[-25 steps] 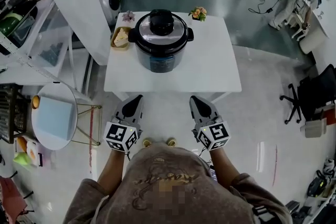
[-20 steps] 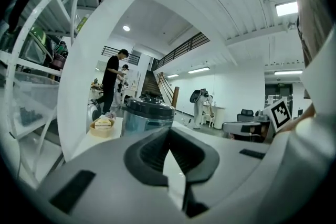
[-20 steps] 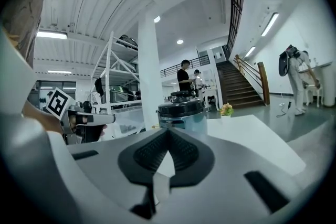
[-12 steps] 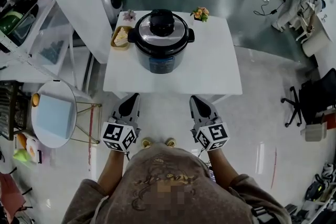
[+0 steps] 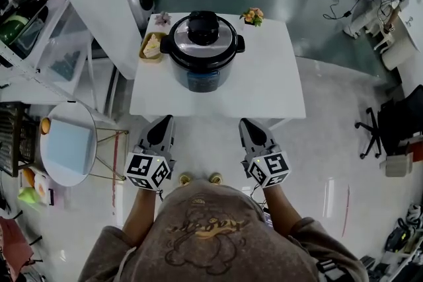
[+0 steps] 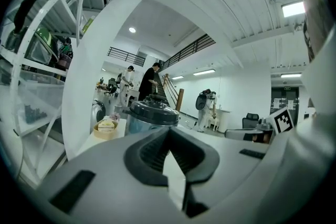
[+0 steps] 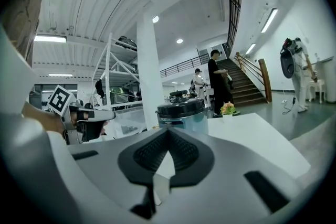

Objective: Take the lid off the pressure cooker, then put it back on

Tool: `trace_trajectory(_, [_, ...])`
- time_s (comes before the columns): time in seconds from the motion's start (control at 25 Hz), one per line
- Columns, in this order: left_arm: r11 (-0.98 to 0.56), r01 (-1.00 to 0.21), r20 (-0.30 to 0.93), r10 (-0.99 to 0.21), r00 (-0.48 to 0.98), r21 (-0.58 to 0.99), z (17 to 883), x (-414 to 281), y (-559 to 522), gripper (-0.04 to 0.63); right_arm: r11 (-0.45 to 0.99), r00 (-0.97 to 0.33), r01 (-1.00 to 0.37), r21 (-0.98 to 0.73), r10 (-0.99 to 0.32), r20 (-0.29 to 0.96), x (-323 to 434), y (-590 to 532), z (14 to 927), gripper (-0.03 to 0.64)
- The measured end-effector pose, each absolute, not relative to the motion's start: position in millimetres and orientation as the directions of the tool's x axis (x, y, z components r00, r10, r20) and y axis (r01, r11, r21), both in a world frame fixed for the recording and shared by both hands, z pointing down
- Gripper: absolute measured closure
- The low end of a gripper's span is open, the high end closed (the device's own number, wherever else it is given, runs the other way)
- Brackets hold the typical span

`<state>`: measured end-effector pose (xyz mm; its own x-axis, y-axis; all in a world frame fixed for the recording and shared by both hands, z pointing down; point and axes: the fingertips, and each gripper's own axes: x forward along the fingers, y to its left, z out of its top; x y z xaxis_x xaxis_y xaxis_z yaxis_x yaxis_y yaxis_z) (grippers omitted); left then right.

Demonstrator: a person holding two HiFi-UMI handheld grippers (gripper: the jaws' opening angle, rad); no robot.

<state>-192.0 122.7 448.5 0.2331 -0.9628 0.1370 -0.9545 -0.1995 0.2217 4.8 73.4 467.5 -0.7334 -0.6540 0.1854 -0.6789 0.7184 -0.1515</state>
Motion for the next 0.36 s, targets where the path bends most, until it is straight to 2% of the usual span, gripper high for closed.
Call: trace_trajectory(0.36, [-0.202,-0.955,0.156,-0.959,0.238,0.218,453.4,-189.1,121.7,0.591,0.738,-0.75,-0.659,-0.144,-0.631,0.196,3.8,69.5,469.2,0.621])
